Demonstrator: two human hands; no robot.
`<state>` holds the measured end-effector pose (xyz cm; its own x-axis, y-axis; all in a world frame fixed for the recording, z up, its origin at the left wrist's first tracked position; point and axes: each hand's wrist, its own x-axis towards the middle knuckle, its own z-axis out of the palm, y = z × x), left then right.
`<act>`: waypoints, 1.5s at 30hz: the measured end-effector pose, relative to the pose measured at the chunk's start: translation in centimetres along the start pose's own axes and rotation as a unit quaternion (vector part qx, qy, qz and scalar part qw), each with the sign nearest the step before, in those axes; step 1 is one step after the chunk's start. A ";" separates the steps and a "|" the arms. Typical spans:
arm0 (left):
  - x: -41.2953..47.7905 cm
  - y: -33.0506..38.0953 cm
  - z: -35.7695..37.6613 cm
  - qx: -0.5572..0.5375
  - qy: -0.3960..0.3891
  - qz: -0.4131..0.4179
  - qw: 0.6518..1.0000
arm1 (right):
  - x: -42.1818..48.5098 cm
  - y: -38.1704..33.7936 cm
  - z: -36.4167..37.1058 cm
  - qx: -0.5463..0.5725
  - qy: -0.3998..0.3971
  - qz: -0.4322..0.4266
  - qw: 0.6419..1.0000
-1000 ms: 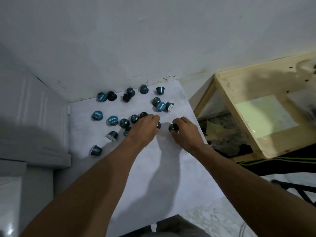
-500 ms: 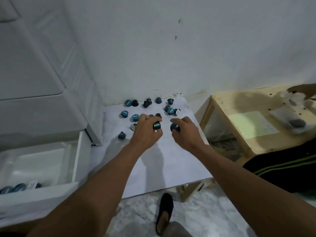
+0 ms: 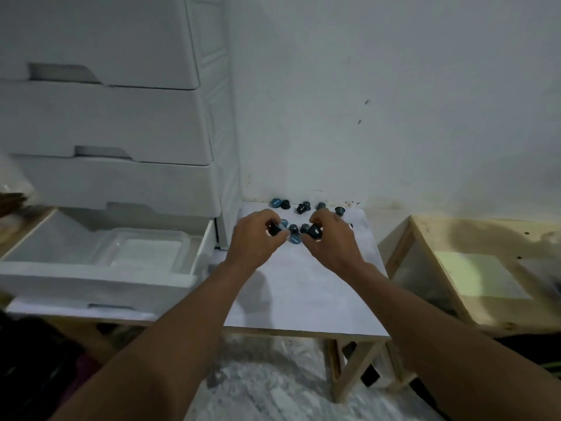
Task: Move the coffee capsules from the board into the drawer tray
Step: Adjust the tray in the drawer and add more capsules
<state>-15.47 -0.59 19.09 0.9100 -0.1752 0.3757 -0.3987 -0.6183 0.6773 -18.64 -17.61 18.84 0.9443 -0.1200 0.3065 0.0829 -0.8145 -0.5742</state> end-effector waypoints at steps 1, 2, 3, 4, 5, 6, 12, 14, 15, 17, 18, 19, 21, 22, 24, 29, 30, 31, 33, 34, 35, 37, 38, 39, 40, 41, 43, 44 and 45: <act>-0.5 0.2 -0.6 0.000 0.011 -0.011 1.000 | 0.0 -0.4 0.0 0.005 0.001 -0.010 1.000; -1.1 0.3 -1.3 0.002 0.020 -0.025 0.999 | -0.1 -0.8 0.1 0.011 0.000 -0.020 1.000; -1.7 0.3 -1.9 0.005 0.026 -0.040 0.999 | -0.2 -1.2 0.2 0.018 0.001 -0.033 0.999; -2.2 0.4 -2.6 0.007 0.033 -0.054 0.998 | -0.3 -1.8 0.3 0.025 0.004 -0.049 0.998; -2.6 0.3 -3.3 0.005 0.041 -0.066 0.997 | -0.3 -2.4 0.5 0.035 0.008 -0.062 0.997; -3.0 0.1 -4.0 0.003 0.048 -0.077 0.996 | -0.4 -3.0 0.7 0.048 0.009 -0.070 0.996; -6.9 -1.6 -7.8 0.047 0.078 -0.117 0.989 | -1.7 -6.6 4.0 0.108 -0.049 -0.117 0.986; -7.6 -2.5 -9.4 0.053 0.091 -0.126 0.986 | -1.7 -8.2 5.2 0.107 -0.063 -0.131 0.984; -7.9 -3.1 -10.1 0.059 0.097 -0.129 0.985 | -1.6 -8.9 5.8 0.116 -0.070 -0.135 0.982; -8.2 -4.6 -11.5 0.069 0.102 -0.131 0.984 | -1.5 -10.3 7.2 0.133 -0.086 -0.139 0.978; -8.4 -5.4 -12.2 0.073 0.101 -0.134 0.983 | -1.4 -11.1 8.0 0.136 -0.095 -0.139 0.976; -8.4 -6.3 -12.9 0.076 0.099 -0.137 0.983 | -1.2 -11.9 8.8 0.141 -0.103 -0.138 0.975; -8.3 -8.2 -14.4 0.080 0.098 -0.139 0.982 | -0.7 -13.5 10.6 0.144 -0.117 -0.139 0.973; -8.1 -9.3 -15.2 0.082 0.096 -0.140 0.982 | -0.4 -14.5 11.4 0.139 -0.120 -0.142 0.973; -7.6 -11.5 -16.8 0.089 0.086 -0.142 0.982 | 0.2 -16.1 13.2 0.140 -0.118 -0.150 0.972; -5.1 -16.8 -21.1 0.086 0.040 -0.121 0.988 | 1.9 -19.9 18.1 0.147 -0.122 -0.123 0.974; -4.6 -18.1 -22.0 0.084 0.030 -0.118 0.989 | 2.2 -20.7 19.1 0.149 -0.124 -0.113 0.974; -4.0 -19.3 -22.9 0.084 0.019 -0.115 0.990 | 2.4 -21.6 19.9 0.154 -0.124 -0.104 0.975; -2.9 -21.6 -24.4 0.087 -0.009 -0.107 0.990 | 2.8 -23.0 21.3 0.162 -0.119 -0.092 0.975; -2.3 -22.6 -25.0 0.089 -0.025 -0.101 0.991 | 3.0 -23.7 22.0 0.161 -0.117 -0.085 0.976; -1.9 -23.5 -25.6 0.089 -0.038 -0.096 0.991 | 3.1 -24.3 22.7 0.161 -0.116 -0.075 0.977; -1.4 -25.3 -26.2 0.078 -0.059 -0.093 0.991 | 3.3 -25.2 24.0 0.154 -0.117 -0.055 0.980; -1.2 -26.1 -26.4 0.070 -0.071 -0.096 0.990 | 3.5 -25.5 24.7 0.145 -0.117 -0.046 0.981; -1.0 -27.0 -26.4 0.063 -0.082 -0.099 0.990 | 3.6 -25.6 25.3 0.139 -0.118 -0.038 0.982; -0.8 -27.7 -26.4 0.059 -0.090 -0.101 0.989 | 3.8 -25.8 25.8 0.133 -0.122 -0.032 0.983; -0.6 -28.5 -26.3 0.056 -0.097 -0.101 0.989 | 4.0 -25.9 26.3 0.127 -0.127 -0.028 0.983; 0.2 -29.9 -26.0 0.048 -0.111 -0.104 0.987 | 4.8 -25.8 27.4 0.114 -0.133 -0.018 0.984; 0.7 -30.5 -25.7 0.048 -0.120 -0.107 0.986 | 5.3 -25.6 28.0 0.109 -0.135 -0.010 0.985; 1.2 -31.1 -25.5 0.051 -0.128 -0.109 0.984 | 5.8 -25.4 28.6 0.103 -0.139 -0.002 0.985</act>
<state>-4.87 37.95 14.63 0.9765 -0.2103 0.0479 -0.1901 -0.7346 0.6513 -6.19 18.62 13.48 0.9921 0.0670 0.1057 0.1229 -0.6795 -0.7233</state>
